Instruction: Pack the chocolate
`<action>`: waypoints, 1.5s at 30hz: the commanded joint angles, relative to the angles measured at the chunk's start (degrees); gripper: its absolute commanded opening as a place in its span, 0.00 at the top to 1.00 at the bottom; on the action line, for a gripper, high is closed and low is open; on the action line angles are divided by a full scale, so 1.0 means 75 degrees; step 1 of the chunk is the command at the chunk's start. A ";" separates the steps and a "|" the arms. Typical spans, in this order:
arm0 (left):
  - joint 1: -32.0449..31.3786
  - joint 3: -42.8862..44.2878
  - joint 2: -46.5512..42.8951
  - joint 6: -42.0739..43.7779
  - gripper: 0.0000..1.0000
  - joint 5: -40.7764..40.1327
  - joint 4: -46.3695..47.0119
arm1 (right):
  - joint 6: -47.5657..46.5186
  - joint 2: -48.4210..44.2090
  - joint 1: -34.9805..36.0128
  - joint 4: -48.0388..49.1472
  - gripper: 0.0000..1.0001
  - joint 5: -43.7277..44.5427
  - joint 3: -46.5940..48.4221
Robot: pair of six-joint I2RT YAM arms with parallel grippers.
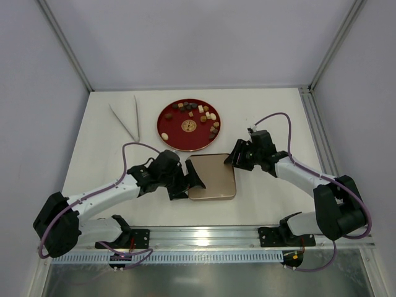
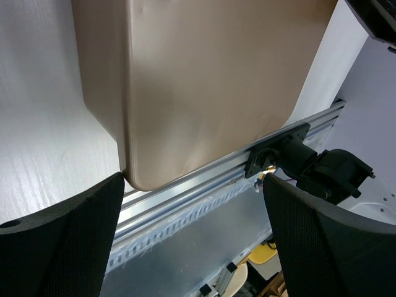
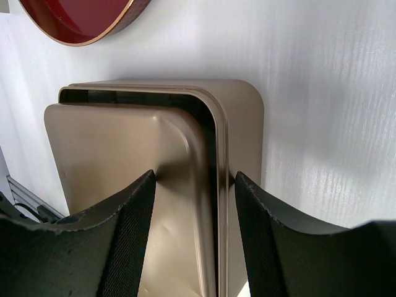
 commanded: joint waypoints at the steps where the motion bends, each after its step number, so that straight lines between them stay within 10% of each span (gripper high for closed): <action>1: -0.0049 0.0106 0.0032 -0.0083 0.09 -0.0024 0.0358 | 0.0063 0.0048 0.0055 0.0375 0.44 0.0040 0.0038; 45: 0.0713 0.1313 0.1216 0.1346 0.11 0.0140 -0.0449 | -0.0054 -0.0456 0.0055 0.0269 0.44 0.0052 -0.0056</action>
